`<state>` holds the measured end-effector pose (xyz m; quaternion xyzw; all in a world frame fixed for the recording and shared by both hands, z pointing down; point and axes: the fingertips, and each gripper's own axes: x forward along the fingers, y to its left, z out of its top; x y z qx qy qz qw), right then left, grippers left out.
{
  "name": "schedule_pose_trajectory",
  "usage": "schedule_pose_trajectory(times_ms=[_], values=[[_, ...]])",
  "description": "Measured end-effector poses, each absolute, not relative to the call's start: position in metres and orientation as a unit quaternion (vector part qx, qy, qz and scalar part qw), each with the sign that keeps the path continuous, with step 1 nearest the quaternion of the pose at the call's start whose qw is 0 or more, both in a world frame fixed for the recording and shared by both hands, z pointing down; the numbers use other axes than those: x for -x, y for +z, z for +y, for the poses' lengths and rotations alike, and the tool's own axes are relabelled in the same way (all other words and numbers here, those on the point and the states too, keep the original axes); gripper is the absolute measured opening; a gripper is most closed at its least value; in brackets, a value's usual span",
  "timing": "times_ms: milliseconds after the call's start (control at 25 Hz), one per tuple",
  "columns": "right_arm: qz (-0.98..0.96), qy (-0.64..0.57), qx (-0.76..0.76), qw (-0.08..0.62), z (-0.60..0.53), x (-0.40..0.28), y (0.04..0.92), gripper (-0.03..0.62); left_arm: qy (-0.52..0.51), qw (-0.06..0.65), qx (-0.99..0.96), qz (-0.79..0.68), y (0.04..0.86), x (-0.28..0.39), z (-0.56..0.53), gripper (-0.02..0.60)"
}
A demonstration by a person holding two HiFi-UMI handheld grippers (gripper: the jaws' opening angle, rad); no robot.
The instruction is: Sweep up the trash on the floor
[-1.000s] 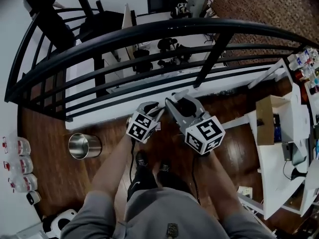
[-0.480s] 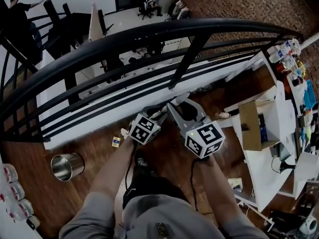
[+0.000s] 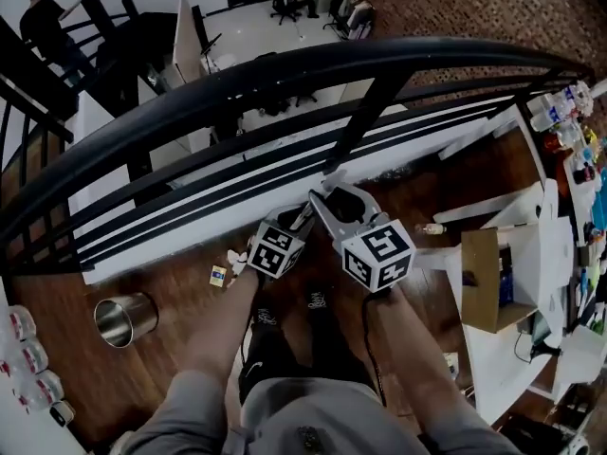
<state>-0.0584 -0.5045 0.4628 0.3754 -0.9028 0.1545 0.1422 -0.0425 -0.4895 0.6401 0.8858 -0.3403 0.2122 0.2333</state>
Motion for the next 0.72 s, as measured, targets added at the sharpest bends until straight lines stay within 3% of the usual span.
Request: schedule_pose_trajectory(times_ms=[280,360,720], values=[[-0.918,0.176,-0.326,0.142,-0.550,0.059,0.488,0.100,0.188,0.269,-0.841,-0.431,0.663,0.052,-0.517,0.130],[-0.919,0.182,-0.319,0.139,-0.564,0.064,0.491,0.100,0.183,0.269,-0.830,-0.453,0.661,0.066,-0.519,0.186],[-0.931,0.179,-0.275,0.158,-0.613,0.126,0.504,0.101,0.166,0.278,-0.783,-0.531,0.619,0.142,-0.497,0.150]])
